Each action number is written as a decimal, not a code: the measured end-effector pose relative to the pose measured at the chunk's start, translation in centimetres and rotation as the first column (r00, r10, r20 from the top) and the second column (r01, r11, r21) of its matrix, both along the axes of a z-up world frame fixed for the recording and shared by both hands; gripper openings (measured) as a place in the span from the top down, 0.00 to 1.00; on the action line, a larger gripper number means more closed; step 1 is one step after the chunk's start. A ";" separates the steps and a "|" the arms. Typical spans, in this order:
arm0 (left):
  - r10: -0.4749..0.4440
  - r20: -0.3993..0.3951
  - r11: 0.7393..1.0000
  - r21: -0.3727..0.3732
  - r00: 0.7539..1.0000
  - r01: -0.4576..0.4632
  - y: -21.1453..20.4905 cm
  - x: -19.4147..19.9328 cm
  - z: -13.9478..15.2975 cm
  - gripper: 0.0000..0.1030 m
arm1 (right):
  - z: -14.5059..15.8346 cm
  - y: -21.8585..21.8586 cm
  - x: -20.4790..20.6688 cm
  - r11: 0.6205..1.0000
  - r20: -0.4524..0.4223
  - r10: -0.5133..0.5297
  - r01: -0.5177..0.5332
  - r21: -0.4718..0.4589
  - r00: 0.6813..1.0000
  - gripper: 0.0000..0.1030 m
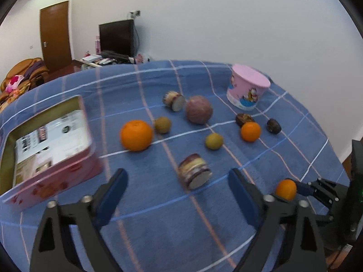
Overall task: Organize fruits
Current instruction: 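Grasp the small round can with the left gripper while the right grasps an orange, then carry the can and orange into the pink tin box and release both, then withdraw both open grippers from the tin box back over the fruits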
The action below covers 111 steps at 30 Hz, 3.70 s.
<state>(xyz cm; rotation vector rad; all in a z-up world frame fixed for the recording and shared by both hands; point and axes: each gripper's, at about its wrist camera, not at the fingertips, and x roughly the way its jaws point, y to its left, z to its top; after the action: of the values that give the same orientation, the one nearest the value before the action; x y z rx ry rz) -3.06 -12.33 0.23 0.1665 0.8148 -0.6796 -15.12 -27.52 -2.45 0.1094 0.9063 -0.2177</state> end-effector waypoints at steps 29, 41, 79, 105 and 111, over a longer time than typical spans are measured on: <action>0.171 0.164 0.985 -0.053 0.972 -0.164 7.7 4.5 3.0 0.58 | 5.5 3.6 2.8 0.999 0.233 0.016 -0.025 0.037 0.972 0.59; 0.373 0.096 0.928 -0.061 0.923 -0.369 17.8 11.1 0.4 0.58 | 6.0 15.7 15.5 0.970 0.325 0.188 -0.228 0.088 0.927 0.58; 0.515 0.284 0.835 0.048 0.809 -0.548 16.5 10.1 0.9 0.04 | 3.9 14.4 17.7 0.990 0.445 -0.018 -0.046 0.133 0.895 0.36; 0.507 0.270 0.847 0.018 0.819 -0.531 16.3 8.1 -0.1 0.03 | 3.8 13.1 13.2 0.999 0.432 -0.035 0.039 0.001 0.901 0.36; 0.498 0.294 0.850 0.019 0.816 -0.526 15.8 6.7 0.1 0.02 | 3.8 12.6 12.5 0.999 0.421 -0.034 0.034 0.007 0.907 0.36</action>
<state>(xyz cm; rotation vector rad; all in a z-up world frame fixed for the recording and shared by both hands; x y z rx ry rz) 3.60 3.42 0.32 0.1201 0.5813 -0.0941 -2.60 -14.88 1.37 0.1647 0.4723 -0.2160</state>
